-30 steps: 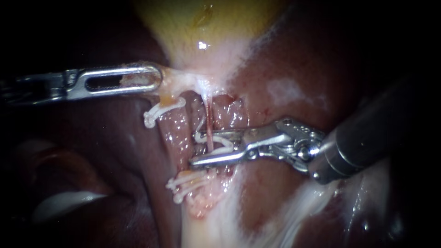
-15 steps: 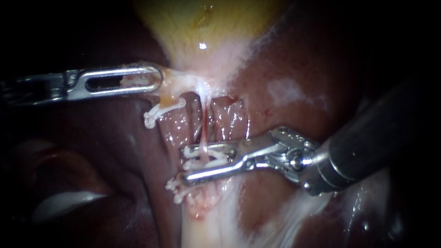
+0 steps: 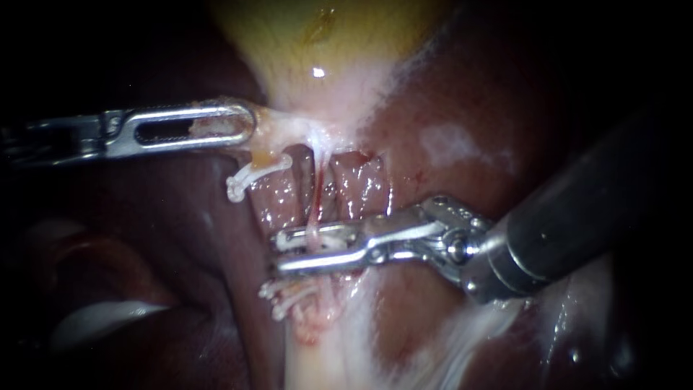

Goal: Clipping second clip right tube

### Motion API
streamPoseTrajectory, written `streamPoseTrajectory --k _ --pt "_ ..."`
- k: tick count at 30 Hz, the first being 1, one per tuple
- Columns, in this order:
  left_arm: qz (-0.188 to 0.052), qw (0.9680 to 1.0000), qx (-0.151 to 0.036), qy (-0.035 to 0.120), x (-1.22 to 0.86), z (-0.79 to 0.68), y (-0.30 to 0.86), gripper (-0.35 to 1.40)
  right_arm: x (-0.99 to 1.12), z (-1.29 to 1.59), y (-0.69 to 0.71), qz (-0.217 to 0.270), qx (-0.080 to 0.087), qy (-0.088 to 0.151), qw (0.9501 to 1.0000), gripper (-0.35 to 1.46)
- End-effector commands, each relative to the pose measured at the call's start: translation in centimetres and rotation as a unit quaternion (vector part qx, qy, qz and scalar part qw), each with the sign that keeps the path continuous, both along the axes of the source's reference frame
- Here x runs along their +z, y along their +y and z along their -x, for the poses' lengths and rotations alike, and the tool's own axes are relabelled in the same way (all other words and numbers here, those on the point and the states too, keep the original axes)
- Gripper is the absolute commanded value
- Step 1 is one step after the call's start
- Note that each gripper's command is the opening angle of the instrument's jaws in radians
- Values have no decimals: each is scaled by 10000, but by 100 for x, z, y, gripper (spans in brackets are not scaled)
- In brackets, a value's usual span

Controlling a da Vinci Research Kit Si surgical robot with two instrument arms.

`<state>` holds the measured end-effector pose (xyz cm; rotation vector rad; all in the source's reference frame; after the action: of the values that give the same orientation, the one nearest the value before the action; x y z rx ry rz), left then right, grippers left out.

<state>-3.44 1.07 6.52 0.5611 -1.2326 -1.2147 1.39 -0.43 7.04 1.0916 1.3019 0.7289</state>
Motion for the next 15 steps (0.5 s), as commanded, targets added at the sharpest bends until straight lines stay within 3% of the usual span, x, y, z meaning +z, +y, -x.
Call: streamPoseTrajectory --k 1,3,15 --pt "0 10000 0 0 0 0 0 -35 -1 1 0 59 -25 -154 9999 -35" --pt "0 10000 -1 0 0 0 0 -35 1 3 -1 93 -86 -254 9996 -35" --pt "0 10000 -1 1 -1 0 0 -35 -1 3 -2 122 -77 -254 9996 -35"
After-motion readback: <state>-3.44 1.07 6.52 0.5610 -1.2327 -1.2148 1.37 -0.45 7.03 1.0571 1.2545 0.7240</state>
